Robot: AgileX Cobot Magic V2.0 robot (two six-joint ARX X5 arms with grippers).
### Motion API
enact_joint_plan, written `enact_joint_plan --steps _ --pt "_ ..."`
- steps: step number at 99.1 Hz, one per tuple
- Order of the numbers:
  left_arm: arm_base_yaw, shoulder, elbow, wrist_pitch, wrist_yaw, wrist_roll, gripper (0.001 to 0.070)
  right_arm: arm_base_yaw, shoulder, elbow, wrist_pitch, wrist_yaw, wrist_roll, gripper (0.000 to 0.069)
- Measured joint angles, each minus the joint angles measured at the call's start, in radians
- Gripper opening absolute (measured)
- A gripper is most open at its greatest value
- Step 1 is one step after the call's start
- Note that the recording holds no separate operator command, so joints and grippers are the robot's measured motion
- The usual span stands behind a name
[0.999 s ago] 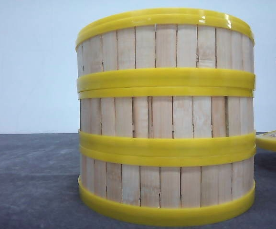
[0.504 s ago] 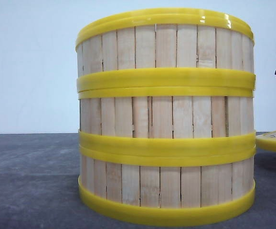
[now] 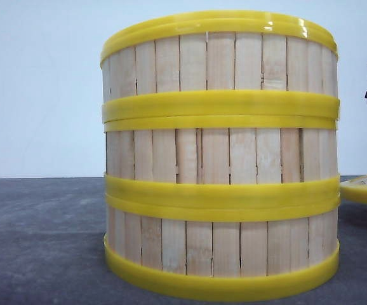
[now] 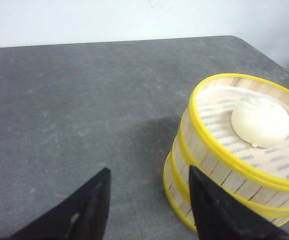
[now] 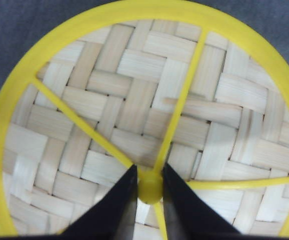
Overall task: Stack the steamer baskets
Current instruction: 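Move the right gripper to the woven lid and grasp its center hub, then lift the woven lid with the right gripper and carry it over the stack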
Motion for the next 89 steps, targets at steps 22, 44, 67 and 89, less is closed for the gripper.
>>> enact_joint_plan --steps 22,44,67,89 --pt "0.000 0.000 0.000 0.000 0.000 0.000 0.0293 0.008 -0.080 0.103 -0.051 -0.004 0.000 0.0058" --pt "0.000 0.000 0.000 0.000 0.000 0.000 0.0293 0.064 -0.185 0.257 -0.106 -0.055 -0.006 0.0058" --pt "0.000 0.000 0.000 0.000 0.000 0.000 0.0293 0.196 -0.246 0.366 -0.128 -0.205 -0.010 0.0058" --pt "0.000 0.000 0.000 0.000 0.000 0.000 0.0293 0.407 -0.246 0.386 -0.150 -0.262 -0.011 0.0058"
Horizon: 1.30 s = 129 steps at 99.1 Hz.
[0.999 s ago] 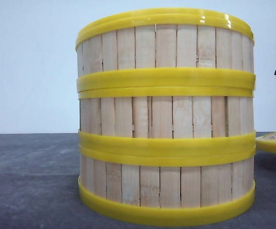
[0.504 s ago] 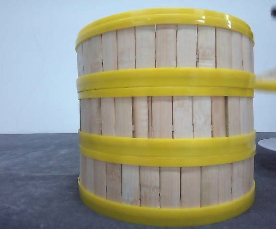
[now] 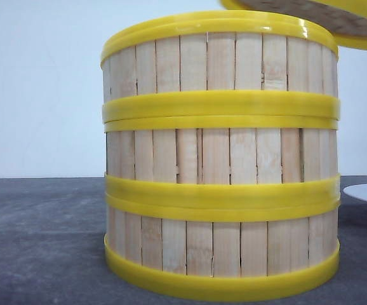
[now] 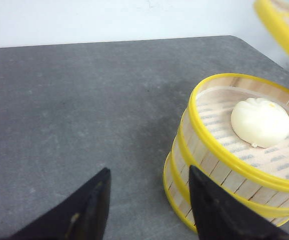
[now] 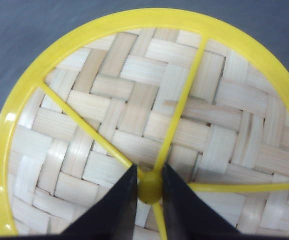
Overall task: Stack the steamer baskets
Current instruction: 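Lift the woven lid with the right gripper and carry it over the stack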
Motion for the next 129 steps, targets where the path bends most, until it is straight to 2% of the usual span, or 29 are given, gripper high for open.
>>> enact_joint_plan --steps 23,33,58,129 --pt "0.000 0.000 0.000 0.000 0.000 0.000 0.0293 0.198 0.016 0.000 0.016 0.071 -0.010 0.0058" --pt "0.000 0.000 0.000 -0.001 0.000 0.000 0.0293 0.236 0.034 0.000 0.013 0.100 -0.017 0.0058" --pt "0.000 0.000 0.000 -0.003 0.000 -0.001 0.0293 0.312 0.092 0.000 0.009 0.103 -0.019 0.0058" --pt "0.000 0.000 0.000 -0.030 0.000 0.000 0.0293 0.394 0.193 0.004 0.028 0.120 -0.023 0.0058"
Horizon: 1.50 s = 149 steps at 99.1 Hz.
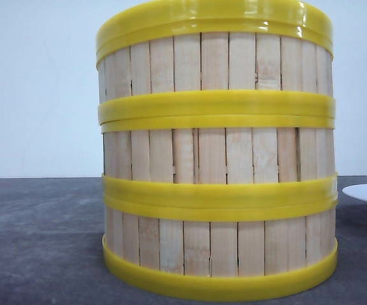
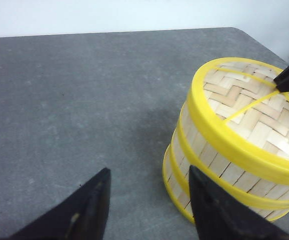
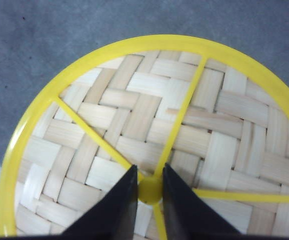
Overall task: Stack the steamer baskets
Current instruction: 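Lift the woven lid with the right gripper and carry it over the stack, then lower the lid onto the top basket and open the right gripper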
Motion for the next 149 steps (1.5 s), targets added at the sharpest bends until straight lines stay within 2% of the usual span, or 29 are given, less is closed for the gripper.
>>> enact_joint_plan --steps 10,23,33,43,68,79,89,99,118,129,135,142,149 --pt "0.000 0.000 0.000 0.000 0.000 0.000 0.0293 0.001 0.001 0.000 0.000 0.000 0.000 0.0075" --pt "0.000 0.000 0.000 0.000 0.000 0.000 0.0293 0.005 0.003 0.000 0.004 -0.015 0.000 0.0225" --pt "0.000 0.000 0.000 0.001 0.000 0.000 0.0293 -0.002 -0.011 0.000 0.010 -0.014 -0.004 0.0266" --pt "0.000 0.000 0.000 0.000 0.000 0.000 0.0293 -0.010 -0.071 0.000 0.011 0.060 -0.011 0.0275" --pt "0.000 0.000 0.000 0.001 0.000 0.000 0.0293 -0.014 -0.331 0.008 -0.002 0.402 -0.018 0.0276" --pt "0.000 0.000 0.000 0.000 0.000 0.000 0.0293 -0.014 -0.436 0.008 -0.044 0.509 -0.002 0.0276" --pt "0.000 0.000 0.000 0.000 0.000 0.000 0.0293 -0.014 -0.525 -0.013 -0.065 0.567 0.021 0.0276" --pt "0.000 0.000 0.000 0.000 0.000 0.000 0.0293 -0.014 -0.637 -0.122 -0.073 0.605 0.056 0.0277" --pt "0.000 0.000 0.000 0.000 0.000 0.000 0.0293 -0.014 -0.829 -0.380 -0.061 0.610 0.135 0.0277" --pt "0.000 0.000 0.000 0.000 0.000 0.000 0.0292 -0.014 -0.889 -0.449 -0.059 0.610 0.167 0.0277" --pt "0.000 0.000 0.000 0.000 0.000 0.000 0.0248 -0.014 -0.903 -0.450 -0.049 0.611 0.179 0.0252" --pt "0.000 0.000 0.000 0.000 0.000 -0.001 0.0106 -0.014 -0.909 -0.450 -0.043 0.610 0.185 0.0122" --pt "0.000 0.000 0.000 0.000 0.000 -0.001 0.0048 -0.014 -0.907 -0.450 -0.045 0.610 0.188 0.0047"
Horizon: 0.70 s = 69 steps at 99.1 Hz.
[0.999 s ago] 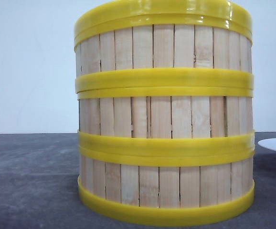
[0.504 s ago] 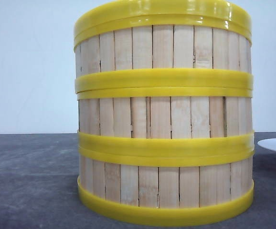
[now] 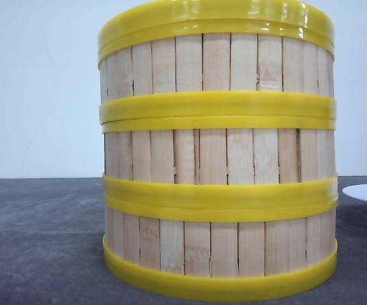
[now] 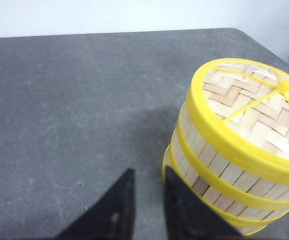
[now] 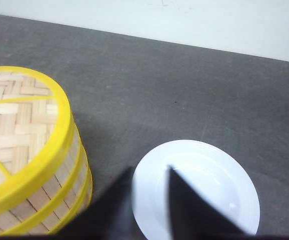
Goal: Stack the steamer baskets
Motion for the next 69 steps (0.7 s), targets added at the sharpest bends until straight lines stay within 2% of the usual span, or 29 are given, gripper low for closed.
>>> enact_joint_plan --steps 15,69 --pt "0.000 0.000 0.000 0.000 0.000 0.000 0.0030 0.000 0.003 0.000 0.001 0.000 0.004 0.0011" --pt "0.000 0.000 0.000 0.000 0.000 0.000 0.0030 0.000 0.003 0.000 0.003 0.000 0.005 0.0008"
